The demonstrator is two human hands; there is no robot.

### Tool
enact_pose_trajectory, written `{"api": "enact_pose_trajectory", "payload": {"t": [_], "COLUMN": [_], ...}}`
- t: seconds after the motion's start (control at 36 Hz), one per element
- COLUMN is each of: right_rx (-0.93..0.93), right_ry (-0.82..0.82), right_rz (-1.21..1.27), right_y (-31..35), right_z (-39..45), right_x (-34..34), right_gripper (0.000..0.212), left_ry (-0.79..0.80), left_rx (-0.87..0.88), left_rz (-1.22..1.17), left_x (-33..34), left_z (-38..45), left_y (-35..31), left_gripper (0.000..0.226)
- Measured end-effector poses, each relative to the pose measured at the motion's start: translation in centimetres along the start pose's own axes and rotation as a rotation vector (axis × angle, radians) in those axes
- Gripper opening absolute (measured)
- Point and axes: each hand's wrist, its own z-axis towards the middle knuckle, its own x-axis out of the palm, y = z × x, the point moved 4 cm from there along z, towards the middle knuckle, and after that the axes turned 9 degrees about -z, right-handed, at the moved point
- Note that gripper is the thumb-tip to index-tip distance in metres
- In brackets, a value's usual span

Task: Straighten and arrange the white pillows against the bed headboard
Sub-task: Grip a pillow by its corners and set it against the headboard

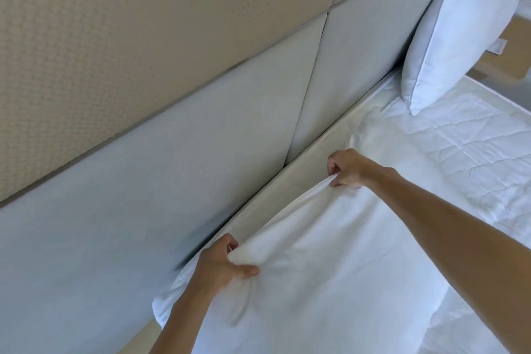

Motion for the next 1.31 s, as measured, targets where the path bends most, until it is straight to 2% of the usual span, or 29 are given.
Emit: {"api": "enact_pose_trajectory", "payload": {"t": [0.14,0.47,0.83,1.19,1.31], "right_rx": [-0.037,-0.034,-0.114,-0.205,-0.207], "right_ry": [-0.091,-0.250,-0.511,-0.610,-0.619], "right_rz": [0.094,0.142,0.222,0.233,0.262], "right_y": [-1.2,-4.3,-1.8,3.6,4.2], "right_z": [-4.0,-11.5,-10.7,-6.7,-6.0], "right_x": [-3.9,-12.5,-18.0,-21.5,-21.1], "right_gripper": [0.022,0.027,0.031,0.028,0.027], "left_ry": [0.025,0.045,-0.217,-0.449,-0.463], "left_rx": [0.028,0.222,0.433,0.496,0.500], "left_rz": [-0.040,-0.071,0.028,0.150,0.171], "left_x": [0.7,2.6,0.0,-5.1,-5.9], "left_z": [-3.7,-10.9,-13.9,-13.5,-13.0], "left_y": [-2.8,-10.8,-17.4,-19.3,-19.4], "left_gripper": [0.061,0.055,0.043,0.043,0.044]}}
